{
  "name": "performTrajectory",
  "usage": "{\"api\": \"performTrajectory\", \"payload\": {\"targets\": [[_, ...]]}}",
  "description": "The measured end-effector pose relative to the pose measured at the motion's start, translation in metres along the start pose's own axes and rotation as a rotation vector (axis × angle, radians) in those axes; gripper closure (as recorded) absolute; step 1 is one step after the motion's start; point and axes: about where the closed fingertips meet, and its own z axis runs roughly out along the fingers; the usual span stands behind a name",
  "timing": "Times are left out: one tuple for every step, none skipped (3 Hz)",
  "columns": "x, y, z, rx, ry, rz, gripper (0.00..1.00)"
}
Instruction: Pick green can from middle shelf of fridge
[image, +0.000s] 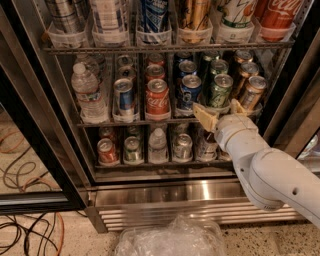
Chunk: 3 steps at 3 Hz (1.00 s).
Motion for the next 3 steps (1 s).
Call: {"api": "performTrajectory", "payload": {"targets": [[0.0008, -0.0023, -0.0004, 0.012, -0.001, 0.003, 0.36], [0.0012, -0.0042, -0.0011, 0.024, -0.006, 0.006, 0.43], [0.0022, -0.0057, -0.001, 0.036, -0.012, 0.006, 0.46]]}}
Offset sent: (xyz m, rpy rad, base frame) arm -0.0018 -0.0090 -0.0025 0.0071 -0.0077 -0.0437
